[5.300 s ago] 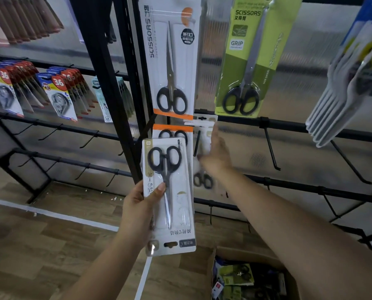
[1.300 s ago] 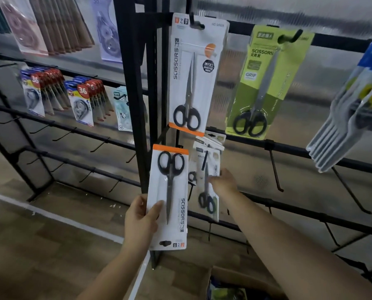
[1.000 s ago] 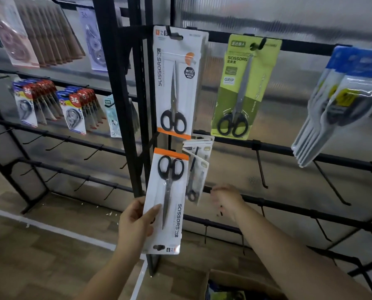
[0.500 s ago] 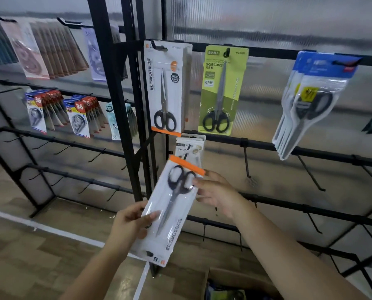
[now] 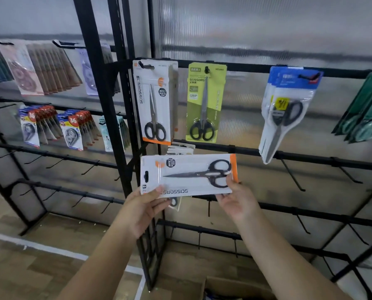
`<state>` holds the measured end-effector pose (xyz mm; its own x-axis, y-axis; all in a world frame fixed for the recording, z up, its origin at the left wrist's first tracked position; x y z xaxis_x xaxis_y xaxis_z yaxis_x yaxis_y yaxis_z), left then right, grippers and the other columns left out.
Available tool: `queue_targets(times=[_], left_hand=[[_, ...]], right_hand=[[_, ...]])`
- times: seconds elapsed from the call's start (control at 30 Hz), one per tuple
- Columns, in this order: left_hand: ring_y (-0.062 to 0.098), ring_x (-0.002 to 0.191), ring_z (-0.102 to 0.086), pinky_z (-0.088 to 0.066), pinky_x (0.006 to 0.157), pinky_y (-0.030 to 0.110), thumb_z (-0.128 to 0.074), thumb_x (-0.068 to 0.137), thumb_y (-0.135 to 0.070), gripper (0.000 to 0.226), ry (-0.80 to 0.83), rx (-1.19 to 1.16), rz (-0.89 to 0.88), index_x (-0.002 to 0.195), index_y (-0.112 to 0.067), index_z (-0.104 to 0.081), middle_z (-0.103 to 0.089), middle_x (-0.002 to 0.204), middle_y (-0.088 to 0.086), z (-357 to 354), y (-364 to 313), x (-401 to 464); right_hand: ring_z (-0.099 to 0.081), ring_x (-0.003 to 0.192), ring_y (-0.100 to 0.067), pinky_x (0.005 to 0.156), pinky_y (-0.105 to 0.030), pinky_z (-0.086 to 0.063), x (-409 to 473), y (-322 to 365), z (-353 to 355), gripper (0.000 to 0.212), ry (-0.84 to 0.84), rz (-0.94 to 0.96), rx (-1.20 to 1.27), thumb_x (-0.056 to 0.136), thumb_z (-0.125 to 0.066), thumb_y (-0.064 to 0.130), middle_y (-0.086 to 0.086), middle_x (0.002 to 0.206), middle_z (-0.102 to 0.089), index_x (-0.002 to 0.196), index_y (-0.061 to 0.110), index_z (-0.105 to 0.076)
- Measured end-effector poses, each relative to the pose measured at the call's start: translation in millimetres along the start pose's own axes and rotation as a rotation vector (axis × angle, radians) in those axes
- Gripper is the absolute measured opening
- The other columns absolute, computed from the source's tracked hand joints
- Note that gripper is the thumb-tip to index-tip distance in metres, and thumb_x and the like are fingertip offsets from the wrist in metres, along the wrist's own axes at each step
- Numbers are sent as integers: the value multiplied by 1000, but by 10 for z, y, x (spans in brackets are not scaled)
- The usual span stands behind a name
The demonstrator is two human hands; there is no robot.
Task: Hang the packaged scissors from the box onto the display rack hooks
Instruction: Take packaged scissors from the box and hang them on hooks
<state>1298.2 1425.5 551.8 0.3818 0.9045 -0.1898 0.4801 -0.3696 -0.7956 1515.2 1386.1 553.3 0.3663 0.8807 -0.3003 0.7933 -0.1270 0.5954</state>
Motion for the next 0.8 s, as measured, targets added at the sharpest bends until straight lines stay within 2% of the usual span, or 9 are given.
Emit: queue_targets(times=[0.07, 0.13, 0.17, 0.3, 0.43, 0.5, 0.57, 0.67, 0.8], left_hand=[[22, 81, -71, -59, 74, 33, -69, 71, -4, 34, -60, -71, -68, 104, -4, -61, -72, 96, 12, -103, -49, 54], [20, 82, -70, -60, 68, 29, -57, 84, 2, 22, -118, -92, -131, 104, -6, -59, -72, 95, 9, -192, -156, 104], [18, 81, -70, -60, 65, 28, -55, 86, 3, 19, -135, -85, -172, 101, -7, -59, -73, 92, 7, -226, -229, 133], [13, 73, -68, -58, 60, 25, -58, 88, -1, 12, -166, 32, -335, 94, -11, -62, -74, 79, -2, -414, -590, 235], [20, 83, -65, -53, 82, 35, -66, 85, -11, 5, -216, 177, -420, 81, -13, -64, -73, 74, -3, -576, -1003, 305], [19, 86, -66, -51, 85, 35, -66, 85, -14, 7, -229, 238, -472, 79, -16, -64, -72, 78, -4, -655, -1200, 324], [18, 87, -65, -50, 87, 34, -66, 86, -18, 8, -238, 293, -534, 79, -19, -63, -70, 85, -4, -763, -1376, 342], [7, 73, -54, -44, 67, 21, -64, 89, -26, 17, -287, 374, -610, 74, -25, -55, -59, 80, -10, -943, -1603, 349], [3, 65, -48, -41, 52, 14, -63, 90, -23, 18, -324, 329, -622, 76, -21, -52, -52, 74, -11, -1083, -1826, 420]], right_hand=[[-67, 80, -20, 66, -33, -57, -30, -38, 53, 6, -23, -24, -62, 88, -58, 4, -4, 76, -73, 91, 9, -60], [-62, 91, -20, 86, -35, -50, -22, -45, 107, 7, -26, -25, -232, 87, -60, 5, -4, 88, -71, 91, 11, -60], [-61, 95, -20, 88, -34, -48, -15, -44, 118, 8, -28, -26, -350, 86, -61, 5, -5, 95, -68, 92, 11, -60], [-57, 99, -22, 86, -35, -47, 23, -47, 135, 16, -168, 43, -905, 86, -62, 1, -7, 102, -64, 84, 16, -62], [-59, 92, -18, 89, -33, -46, 59, 5, 195, 21, -210, 287, -1010, 84, -62, -1, 2, 89, -64, 77, 18, -63], [-61, 89, -19, 86, -33, -48, 93, 41, 210, 23, -185, 344, -1051, 84, -62, -3, 2, 83, -65, 74, 18, -64], [-61, 86, -18, 78, -27, -48, 119, 67, 204, 24, -160, 380, -1081, 83, -62, -3, 2, 80, -65, 73, 19, -64], [-59, 83, -11, 68, -17, -42, 123, 68, 190, 23, -119, 440, -1135, 86, -60, -1, 3, 82, -64, 75, 19, -63], [-59, 82, -9, 71, -16, -43, 93, 75, 173, 27, -77, 492, -1170, 85, -56, -6, 1, 81, -64, 74, 17, -63]])
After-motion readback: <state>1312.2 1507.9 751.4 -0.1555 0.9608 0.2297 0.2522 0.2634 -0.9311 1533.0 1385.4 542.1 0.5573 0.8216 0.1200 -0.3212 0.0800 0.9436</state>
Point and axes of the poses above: each hand's wrist, its own x-axis towards the middle knuckle, its own z-axis out of the back of the hand, y = z × x, the point moved 1 cm from there along x, towards the middle knuckle
